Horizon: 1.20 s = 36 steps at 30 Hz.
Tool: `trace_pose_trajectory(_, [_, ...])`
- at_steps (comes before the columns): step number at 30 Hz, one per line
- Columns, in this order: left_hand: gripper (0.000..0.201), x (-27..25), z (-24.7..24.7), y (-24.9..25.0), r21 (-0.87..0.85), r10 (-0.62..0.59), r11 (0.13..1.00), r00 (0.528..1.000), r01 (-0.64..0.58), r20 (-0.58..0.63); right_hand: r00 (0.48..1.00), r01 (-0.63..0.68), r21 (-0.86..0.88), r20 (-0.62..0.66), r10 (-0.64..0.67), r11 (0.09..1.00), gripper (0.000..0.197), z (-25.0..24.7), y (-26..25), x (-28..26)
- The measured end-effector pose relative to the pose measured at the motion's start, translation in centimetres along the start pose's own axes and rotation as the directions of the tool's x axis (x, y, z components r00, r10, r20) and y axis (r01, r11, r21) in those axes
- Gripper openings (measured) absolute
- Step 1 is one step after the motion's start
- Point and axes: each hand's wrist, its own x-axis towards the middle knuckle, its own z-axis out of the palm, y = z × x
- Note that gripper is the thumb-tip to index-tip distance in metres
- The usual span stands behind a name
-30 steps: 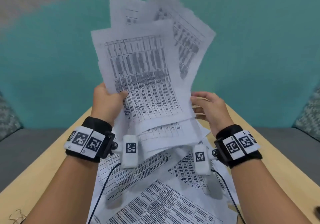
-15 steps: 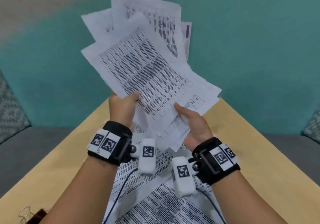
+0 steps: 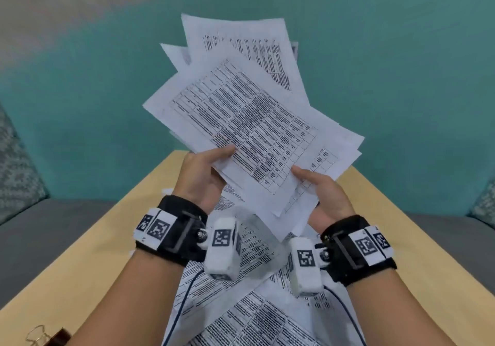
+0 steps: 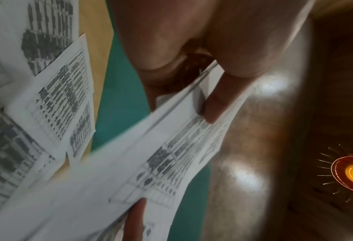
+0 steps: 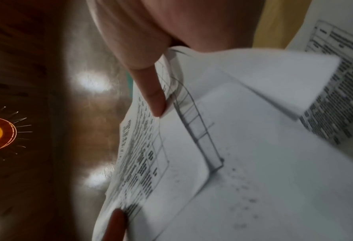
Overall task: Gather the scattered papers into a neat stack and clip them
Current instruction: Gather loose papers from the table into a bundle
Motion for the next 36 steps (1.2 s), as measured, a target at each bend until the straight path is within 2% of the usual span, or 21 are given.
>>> trace_pose_trajectory(2, [0.046, -0.2, 0.4, -0.4, -0.007, -0.005, 1.000, 1.000, 0.005, -0.006, 0.999, -0.047, 0.046, 0.030, 0.045, 0.998, 0.045, 0.5, 0.3, -0.3])
trace_pose_trajectory(3, [0.047, -0.2, 0.6, -0.5, -0.014, -0.009, 1.000, 1.000, 0.009, 0.004, 0.995, -0.078, 0.067, 0.064, 0.073, 0.995, 0.033, 0.6, 0.3, -0.6])
trace_pose_trajectory(5, [0.006, 0.0, 0.6, -0.7, -0.019, -0.007, 1.000, 1.000, 0.007, 0.018, 0.987, -0.124, 0.119, 0.116, 0.110, 0.985, 0.019, 0.7, 0.2, -0.9])
trace_pose_trajectory(7, [0.009, 0.2, 0.3, -0.9, -0.030, -0.002, 1.000, 1.000, 0.002, 0.029, 0.984, -0.138, 0.130, 0.133, 0.121, 0.982, 0.023, 0.7, 0.3, -1.2])
trace_pose_trajectory(9, [0.034, 0.3, -0.1, -1.2, -0.041, -0.007, 0.999, 0.998, 0.009, 0.056, 0.979, -0.157, 0.125, 0.148, 0.138, 0.980, 0.034, 0.6, 0.5, -1.1])
trace_pose_trajectory(10, [0.029, 0.3, -0.1, -1.3, -0.029, -0.008, 1.000, 0.997, 0.010, 0.070, 0.977, -0.169, 0.118, 0.155, 0.150, 0.979, 0.037, 0.5, 0.5, -1.0])
trace_pose_trajectory(12, [0.003, 0.2, -0.2, -1.2, 0.001, -0.040, 0.999, 0.996, 0.040, 0.077, 0.977, -0.180, 0.113, 0.141, 0.163, 0.977, 0.041, 0.3, 0.4, -0.9])
trace_pose_trajectory(14, [0.015, -0.1, 0.0, -1.2, 0.041, -0.037, 0.999, 0.991, 0.032, 0.125, 0.980, -0.174, 0.105, 0.119, 0.161, 0.979, 0.045, -0.3, 0.1, -0.6])
trace_pose_trajectory(16, [0.012, -0.5, 0.0, -0.8, 0.025, -0.014, 1.000, 0.989, 0.010, 0.148, 0.984, -0.158, 0.046, 0.087, 0.153, 0.986, 0.047, -0.9, -0.4, -0.3])
trace_pose_trajectory(17, [0.007, -0.5, -0.2, -0.6, -0.038, 0.008, 0.999, 0.990, -0.002, 0.143, 0.989, -0.138, 0.001, 0.060, 0.138, 0.990, 0.048, -1.2, -0.7, -0.2])
trace_pose_trajectory(18, [0.015, -0.5, -0.6, -0.2, -0.120, 0.040, 0.992, 0.988, -0.022, 0.148, 0.993, -0.111, -0.046, 0.030, 0.113, 0.993, 0.049, -1.6, -1.0, -0.1])
trace_pose_trajectory(20, [0.051, -0.3, -1.7, 0.6, -0.270, 0.094, 0.962, 0.975, -0.037, 0.200, 0.998, -0.038, -0.152, -0.048, 0.031, 0.988, 0.053, -2.8, -1.4, 0.4])
trace_pose_trajectory(22, [0.080, 0.0, -3.1, 1.6, -0.324, 0.056, 0.945, 0.960, 0.037, 0.274, 0.995, 0.017, -0.260, -0.095, -0.043, 0.965, 0.069, -4.6, -1.5, 1.0])
trace_pose_trajectory(24, [0.099, 0.5, -4.4, 2.4, -0.340, -0.010, 0.934, 0.963, 0.105, 0.270, 0.994, 0.017, -0.313, -0.100, -0.051, 0.950, 0.087, -6.5, -1.5, 1.8])
trace_pose_trajectory(26, [0.099, 0.7, -5.4, 2.8, -0.276, -0.057, 0.952, 0.966, 0.129, 0.254, 0.995, -0.018, -0.365, -0.096, -0.018, 0.931, 0.082, -7.1, -1.9, 1.7])
trace_pose_trajectory(28, [0.079, 0.5, -5.8, 3.0, -0.146, -0.105, 0.979, 0.962, 0.145, 0.253, 0.993, -0.048, -0.443, -0.116, -0.004, 0.895, 0.060, -7.2, -2.4, 1.4])
trace_pose_trajectory(29, [0.070, 0.6, -5.9, 2.9, -0.073, -0.123, 0.987, 0.964, 0.144, 0.234, 0.990, -0.068, -0.486, -0.138, 0.000, 0.872, 0.055, -7.4, -2.6, 1.3])
trace_pose_trajectory(32, [0.043, 1.3, -6.2, 2.0, 0.194, -0.173, 0.970, 0.978, 0.149, 0.116, 0.983, -0.149, -0.547, -0.174, 0.062, 0.823, 0.069, -8.4, -2.4, 1.6])
trace_pose_trajectory(34, [0.038, 2.0, -6.5, 1.1, 0.386, -0.095, 0.919, 0.995, 0.080, 0.019, 0.983, -0.121, -0.546, -0.182, 0.024, 0.829, 0.055, -8.4, -2.5, 1.4])
trace_pose_trajectory(36, [0.035, 2.4, -6.4, 0.5, 0.488, 0.027, 0.873, 0.997, 0.009, -0.067, 0.981, -0.043, -0.544, -0.183, -0.069, 0.838, 0.043, -7.5, -2.9, 0.9])
